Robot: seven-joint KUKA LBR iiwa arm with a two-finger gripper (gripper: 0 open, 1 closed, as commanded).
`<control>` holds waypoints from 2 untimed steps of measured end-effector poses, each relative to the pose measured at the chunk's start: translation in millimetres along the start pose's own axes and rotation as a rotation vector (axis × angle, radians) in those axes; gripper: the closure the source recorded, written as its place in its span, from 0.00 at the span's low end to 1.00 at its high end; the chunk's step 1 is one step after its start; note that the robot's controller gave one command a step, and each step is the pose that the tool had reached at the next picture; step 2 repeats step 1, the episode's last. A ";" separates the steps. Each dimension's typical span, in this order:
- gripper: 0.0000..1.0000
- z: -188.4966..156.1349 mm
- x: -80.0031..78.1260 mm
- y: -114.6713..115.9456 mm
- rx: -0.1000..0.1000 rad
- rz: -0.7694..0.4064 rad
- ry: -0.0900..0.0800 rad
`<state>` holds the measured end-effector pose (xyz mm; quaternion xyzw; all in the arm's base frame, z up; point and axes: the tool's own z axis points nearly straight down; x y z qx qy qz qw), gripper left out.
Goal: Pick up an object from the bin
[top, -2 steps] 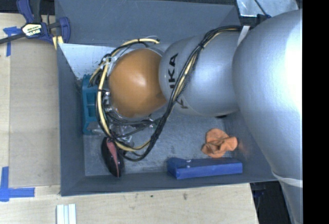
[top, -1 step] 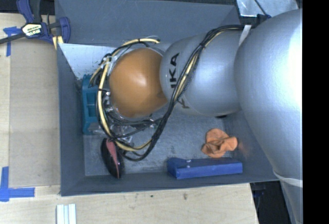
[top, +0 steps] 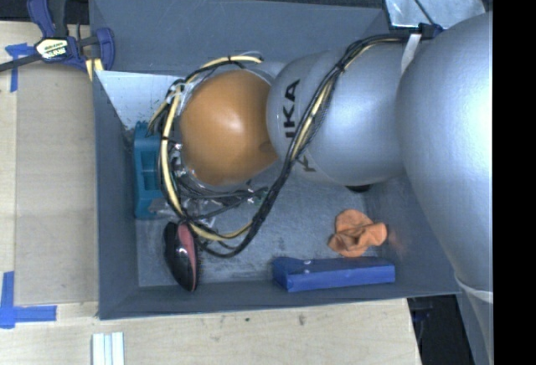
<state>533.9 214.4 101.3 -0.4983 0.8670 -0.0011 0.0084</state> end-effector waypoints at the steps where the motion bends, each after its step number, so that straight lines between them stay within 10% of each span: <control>1: 1.00 -13.7 -0.6 -0.7 -0.002 0.002 0.002; 2: 1.00 -13.7 -0.6 -0.7 -0.002 0.002 0.002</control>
Offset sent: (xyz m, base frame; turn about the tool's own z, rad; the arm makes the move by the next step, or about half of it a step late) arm 0.0000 -0.0001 0.0143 0.0001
